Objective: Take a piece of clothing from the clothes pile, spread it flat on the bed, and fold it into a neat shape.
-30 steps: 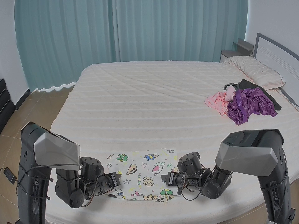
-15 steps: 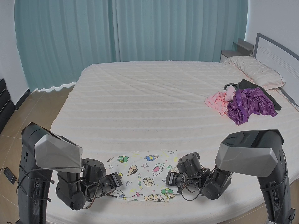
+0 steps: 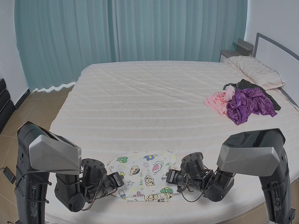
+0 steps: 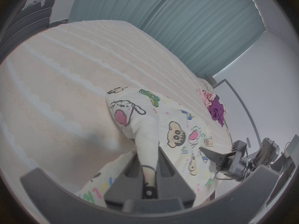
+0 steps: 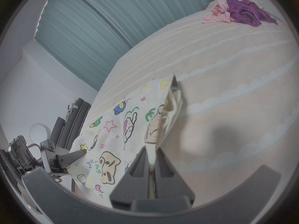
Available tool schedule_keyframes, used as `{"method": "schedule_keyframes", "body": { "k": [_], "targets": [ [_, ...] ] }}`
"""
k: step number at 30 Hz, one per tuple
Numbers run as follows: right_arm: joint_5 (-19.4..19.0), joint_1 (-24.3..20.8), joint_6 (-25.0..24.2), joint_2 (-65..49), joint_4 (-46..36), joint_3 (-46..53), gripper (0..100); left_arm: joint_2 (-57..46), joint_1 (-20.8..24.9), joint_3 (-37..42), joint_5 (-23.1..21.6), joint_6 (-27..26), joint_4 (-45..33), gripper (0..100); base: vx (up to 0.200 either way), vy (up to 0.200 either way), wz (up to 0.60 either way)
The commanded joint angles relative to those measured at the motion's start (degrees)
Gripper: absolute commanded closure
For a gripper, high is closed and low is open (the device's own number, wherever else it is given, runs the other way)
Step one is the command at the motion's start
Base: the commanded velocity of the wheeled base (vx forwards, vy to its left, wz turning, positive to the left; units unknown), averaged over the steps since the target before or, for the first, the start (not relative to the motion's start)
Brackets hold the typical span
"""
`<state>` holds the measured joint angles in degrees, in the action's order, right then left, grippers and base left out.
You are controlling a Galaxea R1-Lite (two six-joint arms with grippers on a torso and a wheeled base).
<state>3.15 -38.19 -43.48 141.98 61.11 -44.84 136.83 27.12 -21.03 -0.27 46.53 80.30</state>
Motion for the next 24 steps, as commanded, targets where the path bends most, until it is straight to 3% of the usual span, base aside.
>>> {"method": "schedule_keyframes", "body": {
  "k": [1, 24],
  "targets": [
    [-0.07, 0.14, -0.11, -1.62, 0.15, 1.33, 100, -2.71, 0.39, 0.73, 0.00, 1.19, 0.03, 100, 0.000, -0.200, 0.00],
    [-0.07, 0.58, -0.29, -3.73, 0.24, 3.26, 100, -6.40, 1.35, 2.57, -0.08, 4.53, -0.06, 100, 0.000, -0.200, 0.00]
  ]
}}
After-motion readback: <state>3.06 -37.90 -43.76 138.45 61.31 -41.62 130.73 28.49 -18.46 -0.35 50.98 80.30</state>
